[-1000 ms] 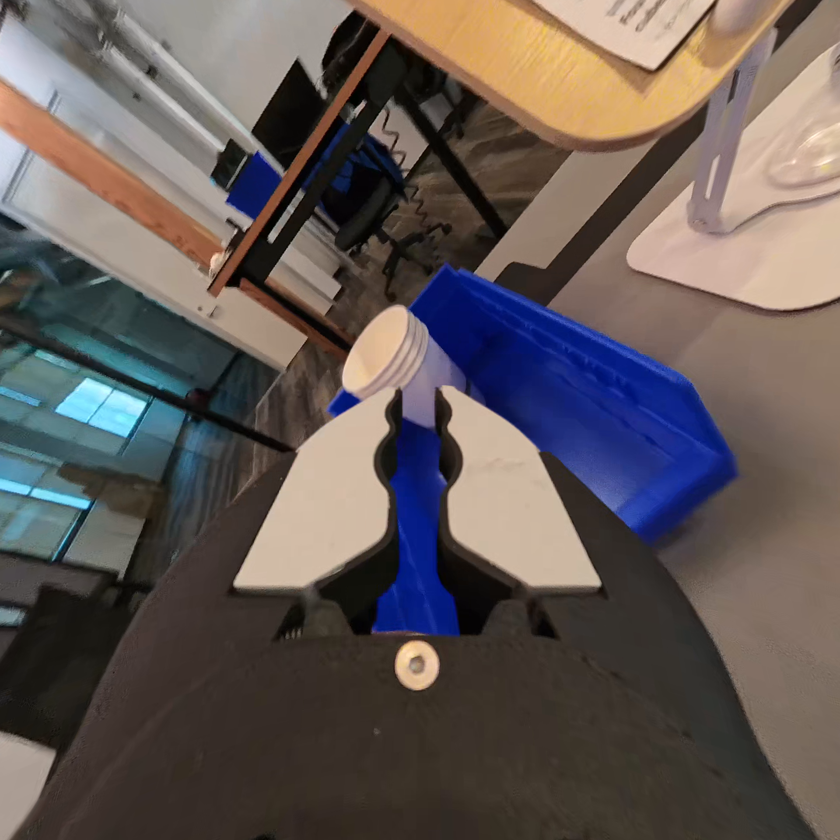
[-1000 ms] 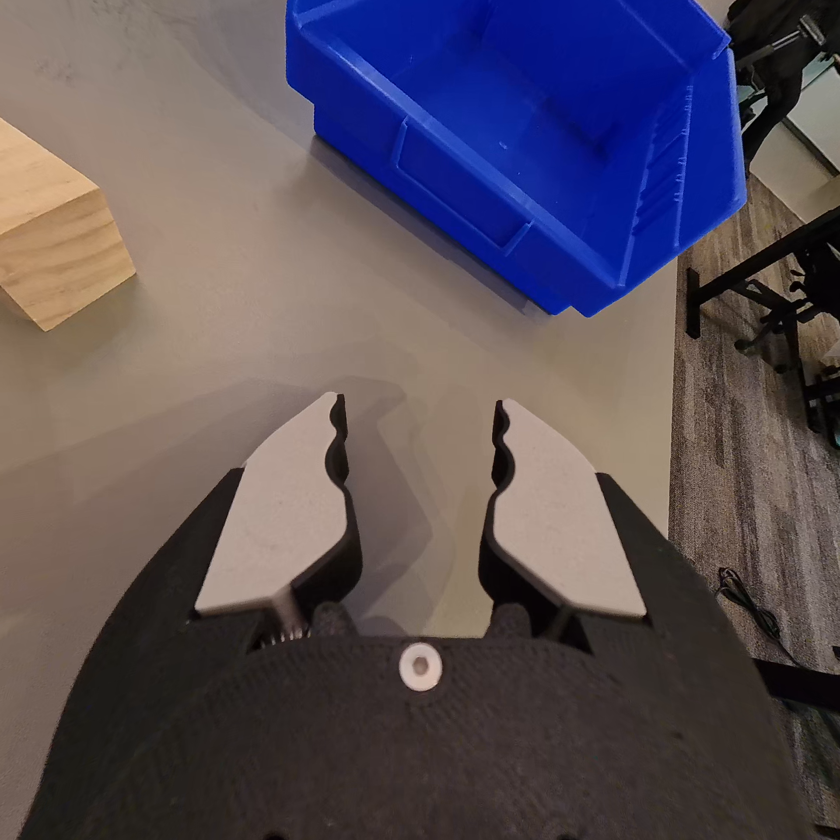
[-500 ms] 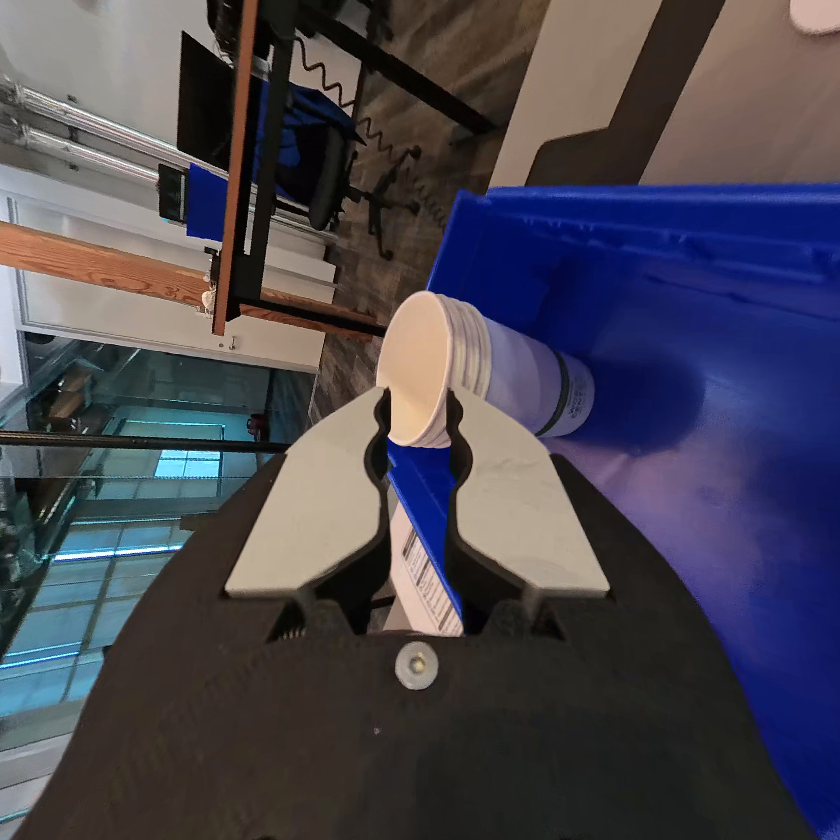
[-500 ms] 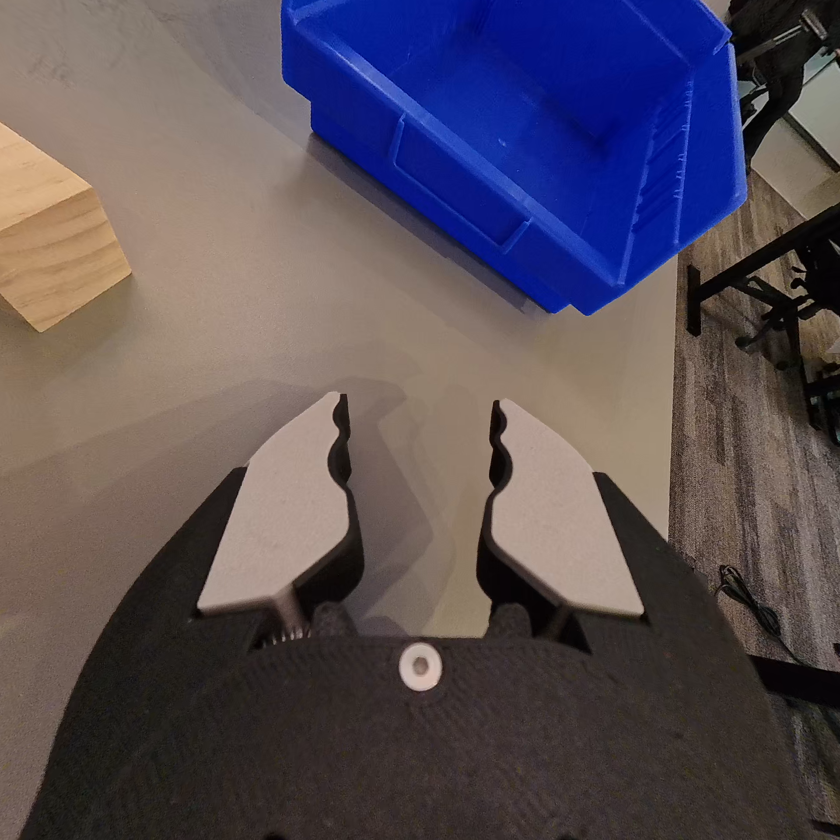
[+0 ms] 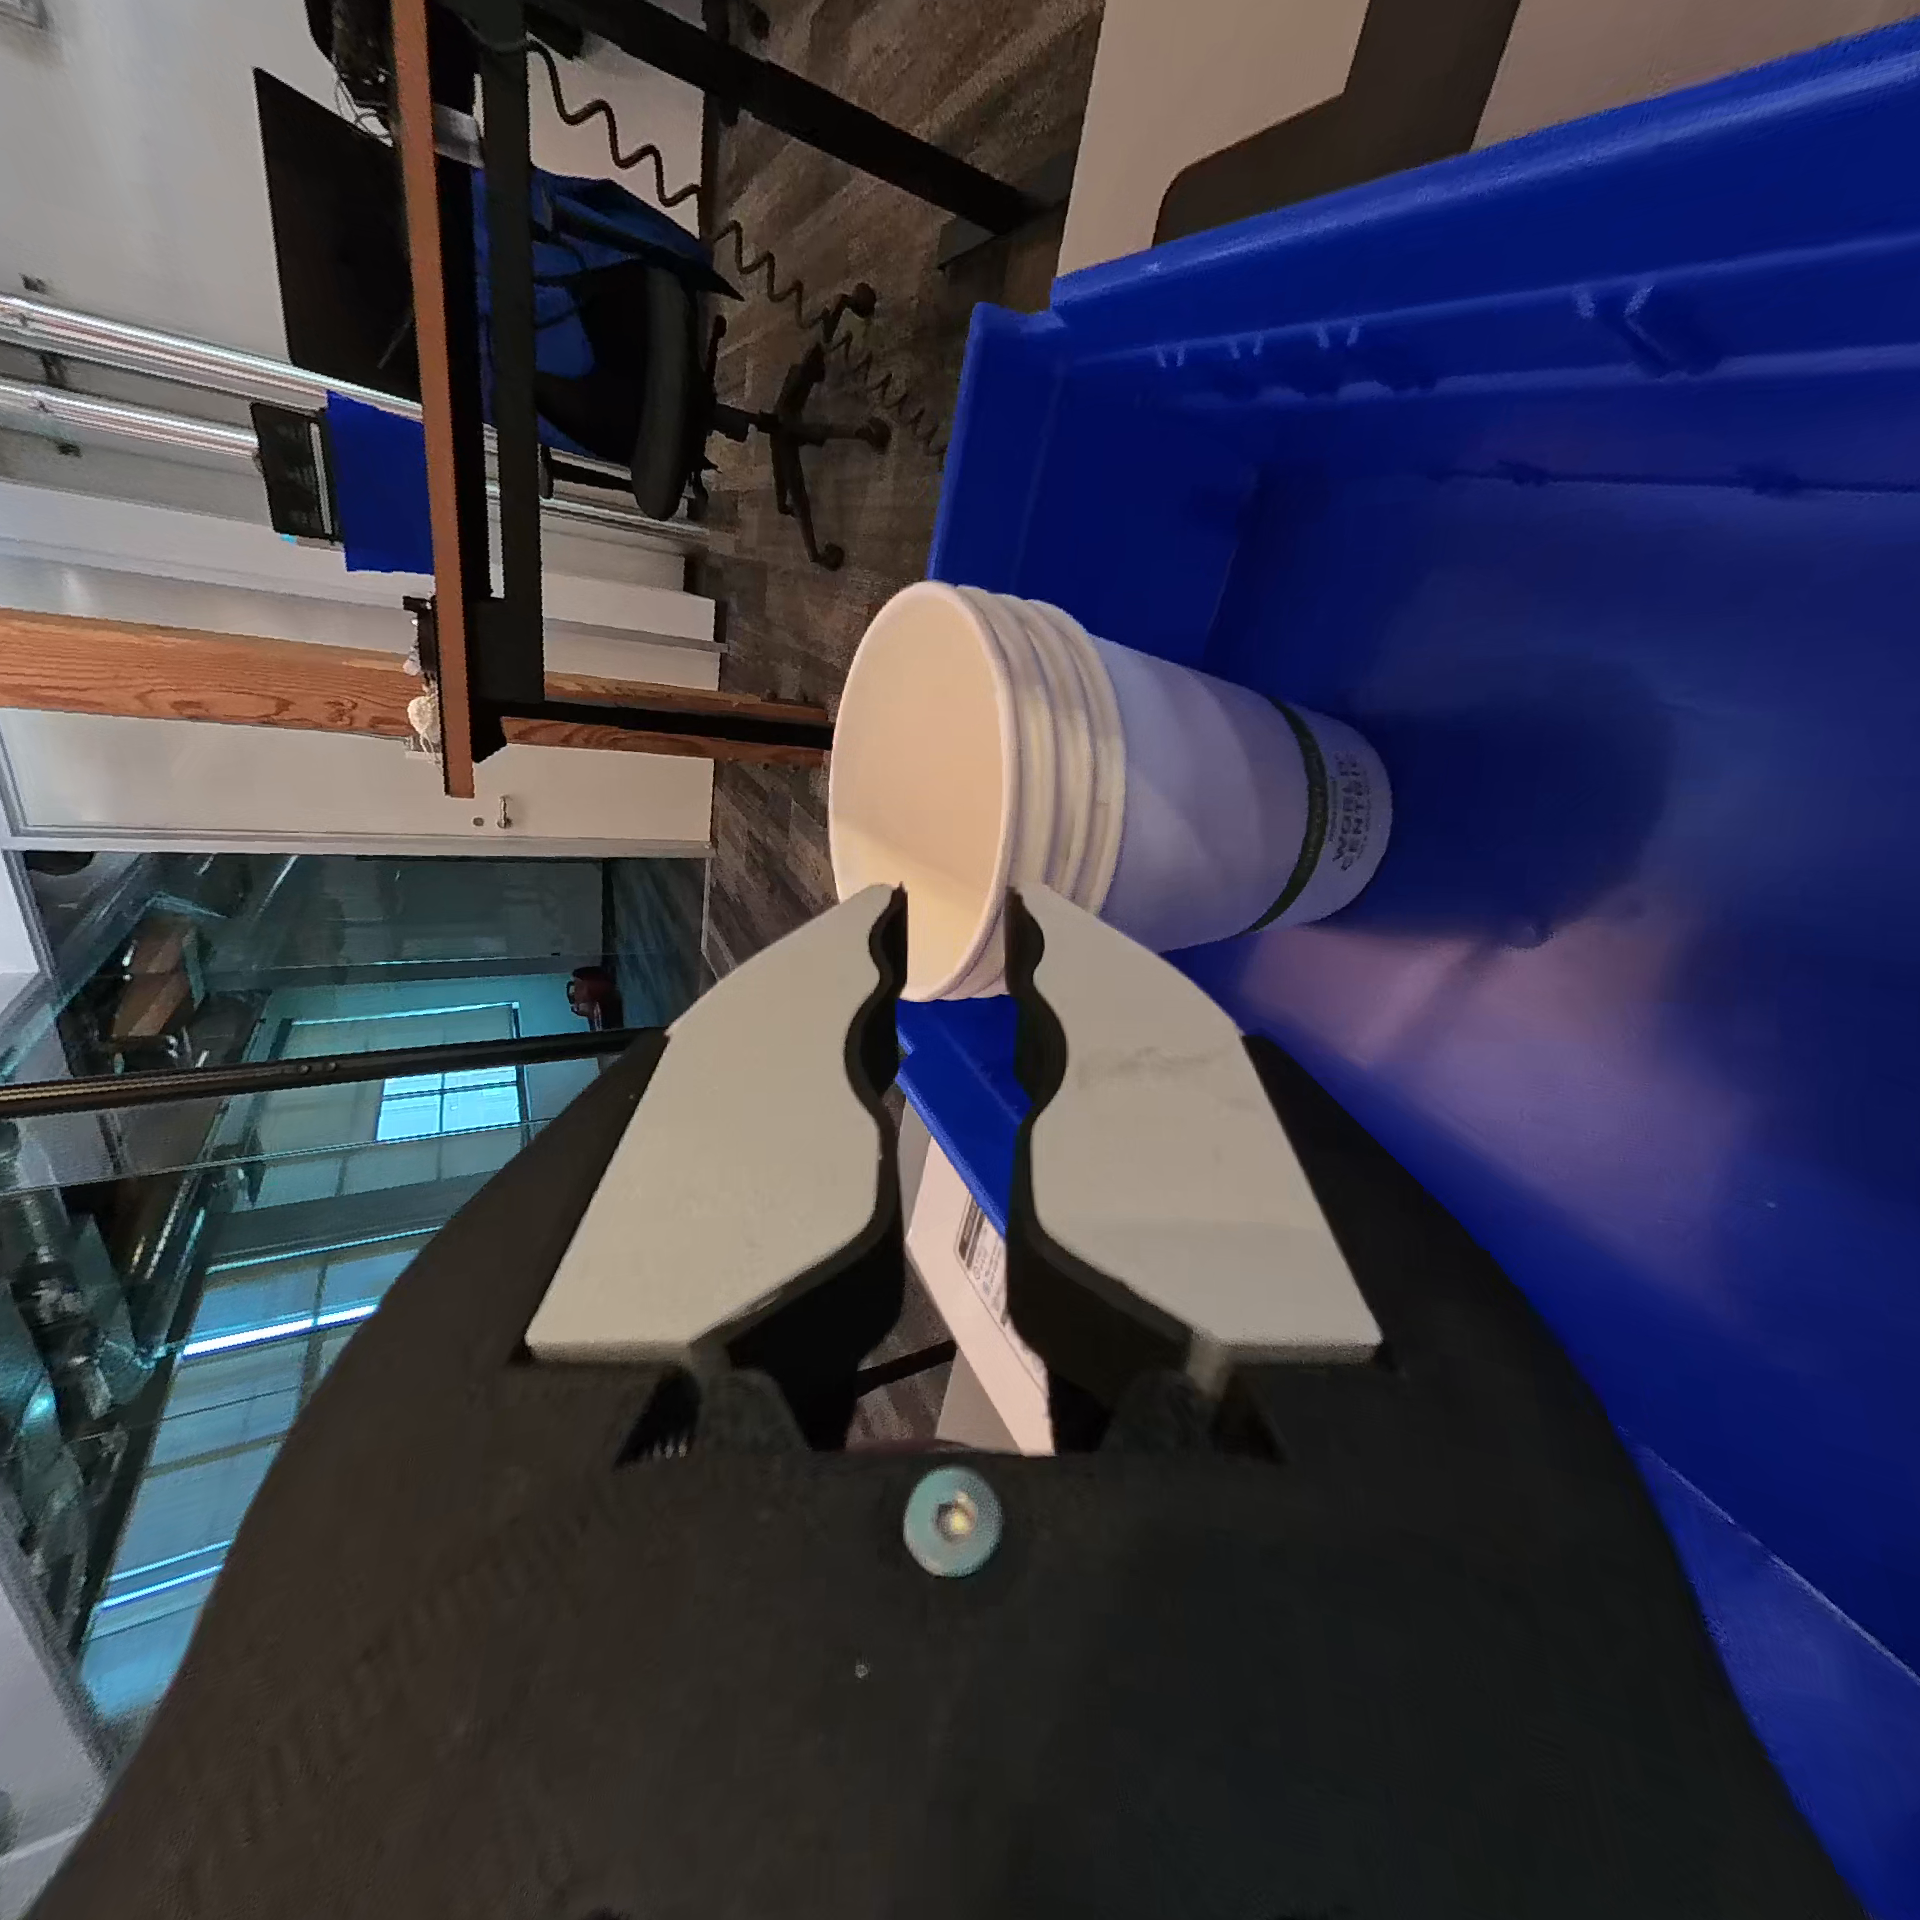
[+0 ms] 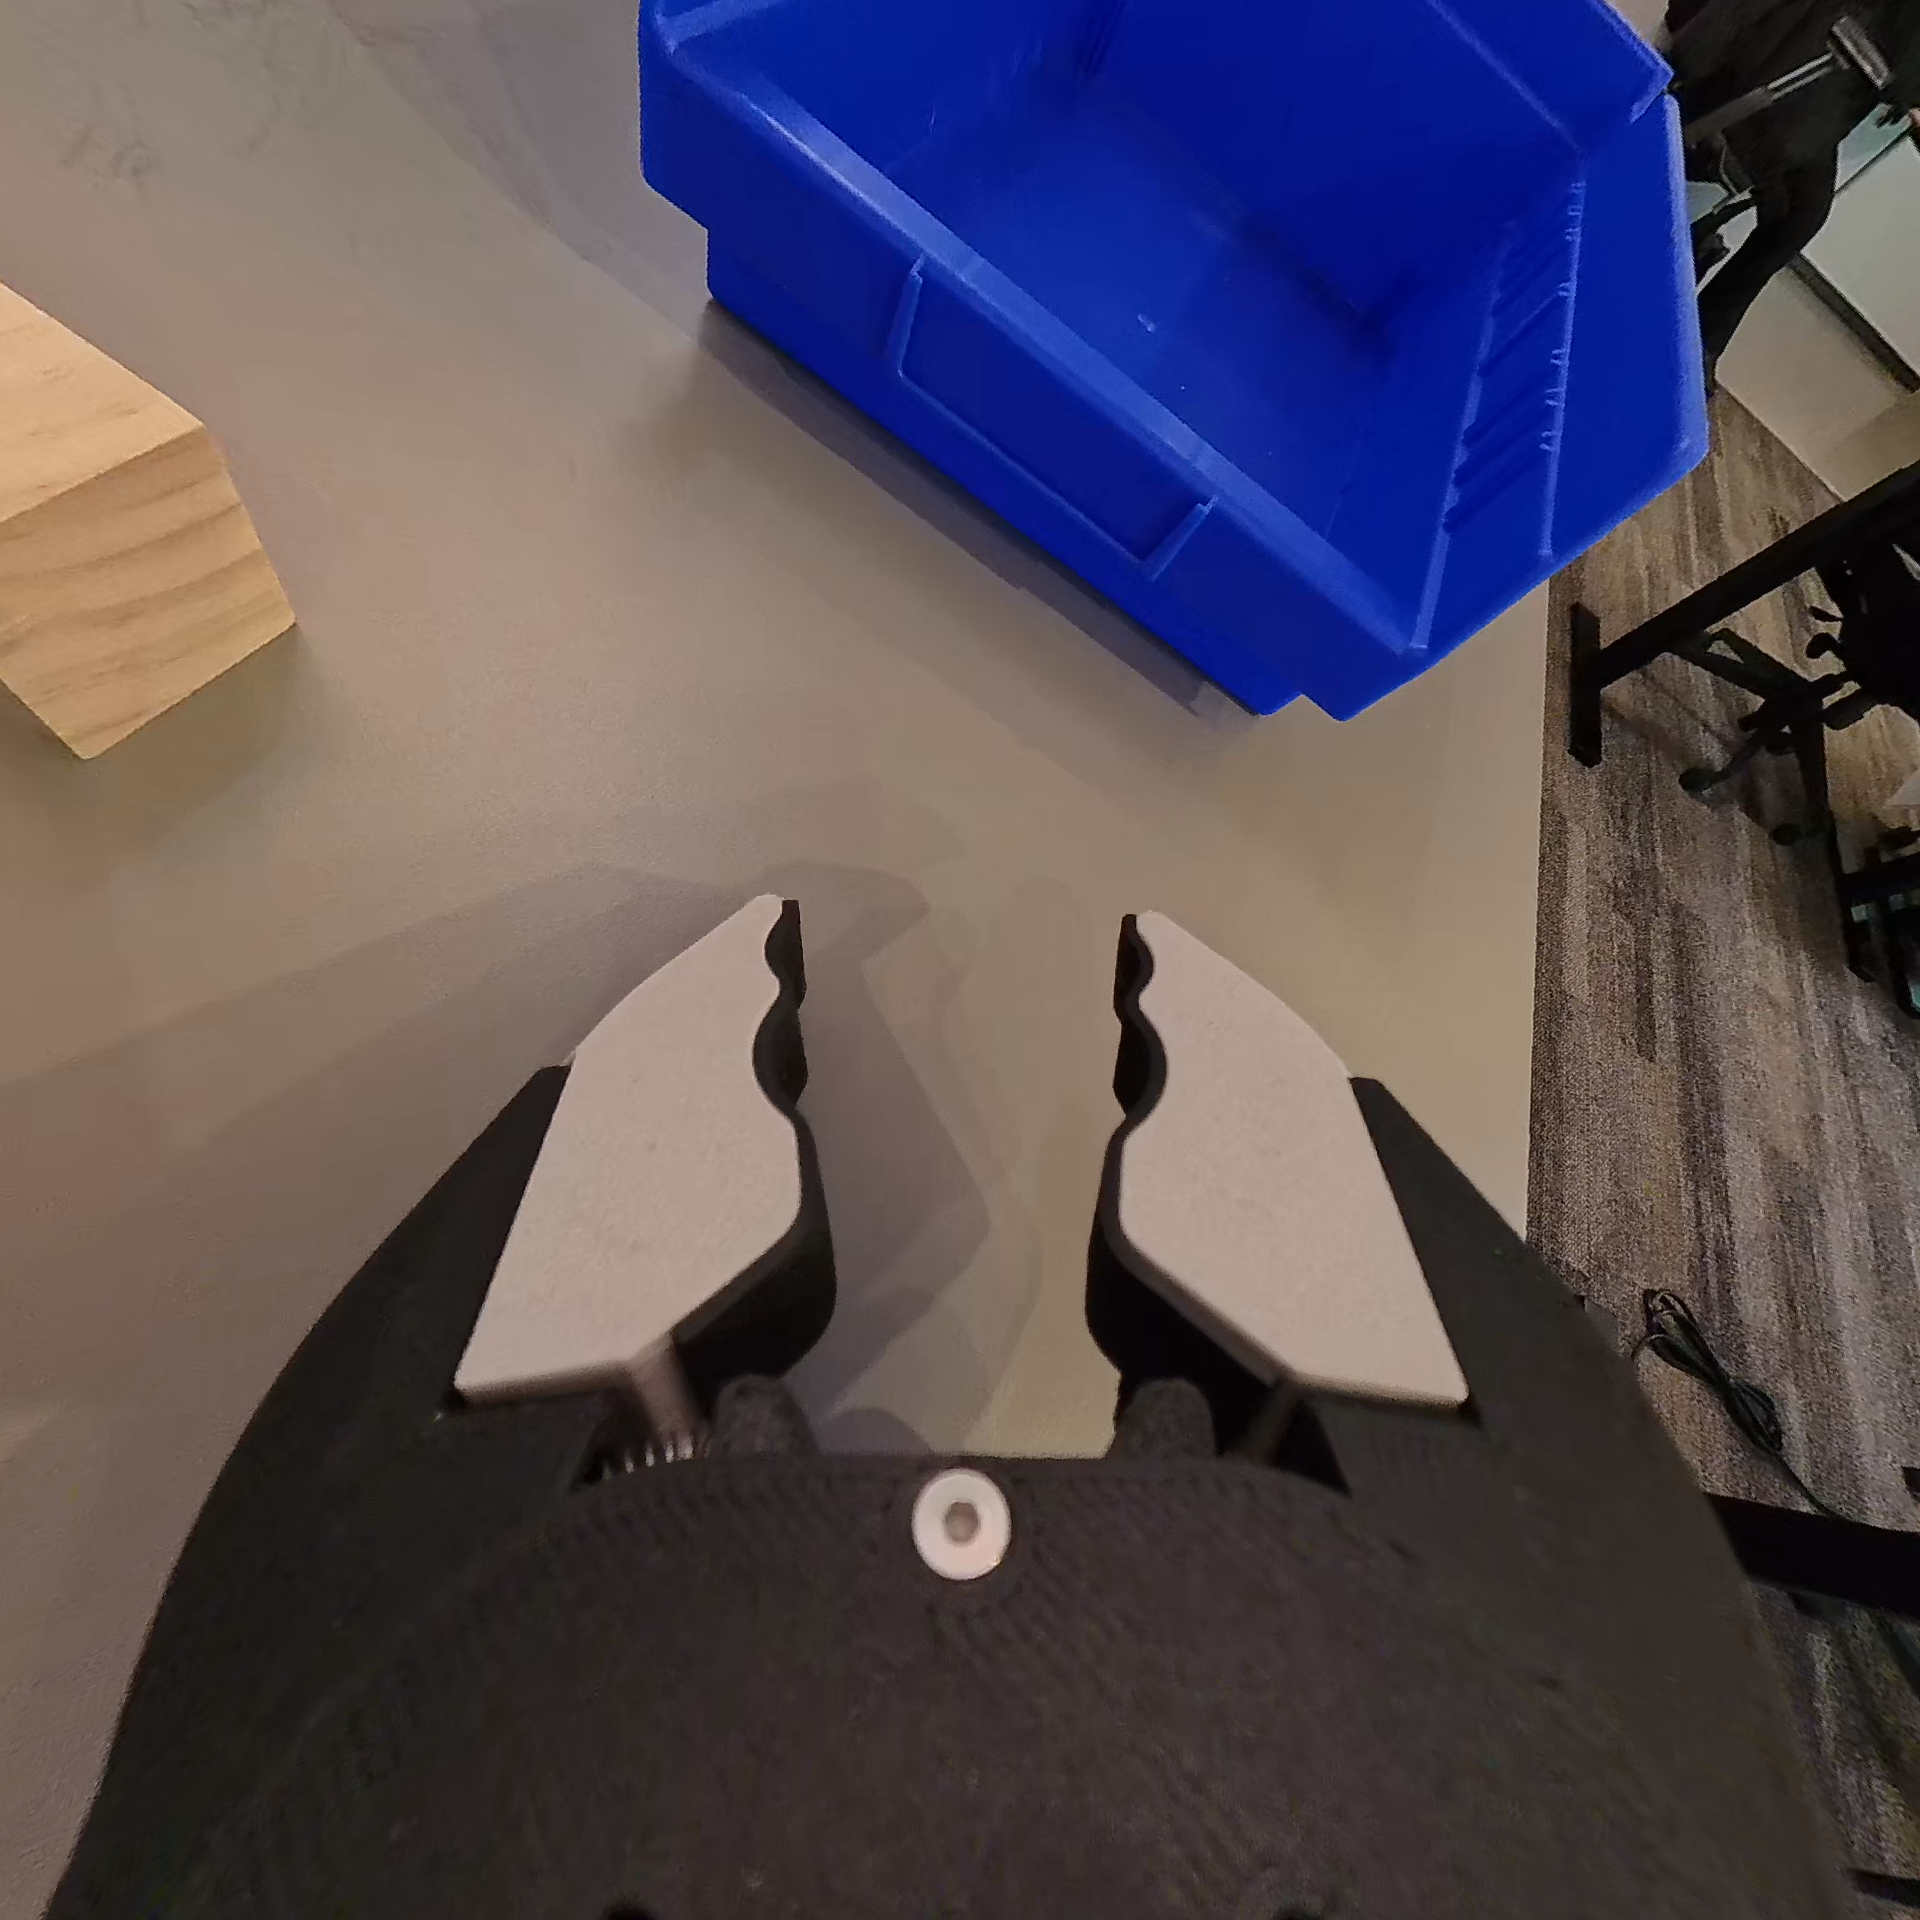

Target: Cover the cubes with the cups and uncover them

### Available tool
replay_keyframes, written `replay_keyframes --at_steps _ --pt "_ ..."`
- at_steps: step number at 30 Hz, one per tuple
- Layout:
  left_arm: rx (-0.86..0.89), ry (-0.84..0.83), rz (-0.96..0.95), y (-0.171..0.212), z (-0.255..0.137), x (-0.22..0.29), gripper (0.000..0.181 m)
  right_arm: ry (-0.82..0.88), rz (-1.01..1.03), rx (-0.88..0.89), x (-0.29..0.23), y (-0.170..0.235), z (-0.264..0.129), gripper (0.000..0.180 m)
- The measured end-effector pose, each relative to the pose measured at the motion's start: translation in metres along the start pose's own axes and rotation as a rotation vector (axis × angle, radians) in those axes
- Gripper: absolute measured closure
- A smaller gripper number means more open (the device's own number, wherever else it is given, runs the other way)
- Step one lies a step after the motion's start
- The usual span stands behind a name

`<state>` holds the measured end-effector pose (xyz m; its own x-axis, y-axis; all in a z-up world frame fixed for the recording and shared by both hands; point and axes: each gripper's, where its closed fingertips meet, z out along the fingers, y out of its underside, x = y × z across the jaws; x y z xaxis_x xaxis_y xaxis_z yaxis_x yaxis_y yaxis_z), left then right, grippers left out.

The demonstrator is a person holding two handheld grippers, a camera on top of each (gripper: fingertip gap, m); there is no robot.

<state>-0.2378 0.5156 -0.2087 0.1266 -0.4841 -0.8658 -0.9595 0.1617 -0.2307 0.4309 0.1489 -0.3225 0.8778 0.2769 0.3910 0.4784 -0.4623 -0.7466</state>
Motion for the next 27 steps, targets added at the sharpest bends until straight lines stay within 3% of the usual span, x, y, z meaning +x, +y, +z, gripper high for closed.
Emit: replay_keyframes --at_steps 20,27 --pt "-0.023 0.123 0.061 -0.0004 0.0054 0.0022 0.171 0.001 -0.001 -0.001 0.0004 0.0003 0.0004 0.122" --pt "-0.037 0.239 0.059 0.0009 0.0078 0.0056 0.176 0.001 -0.001 -0.001 0.0005 0.0004 0.0005 0.123"
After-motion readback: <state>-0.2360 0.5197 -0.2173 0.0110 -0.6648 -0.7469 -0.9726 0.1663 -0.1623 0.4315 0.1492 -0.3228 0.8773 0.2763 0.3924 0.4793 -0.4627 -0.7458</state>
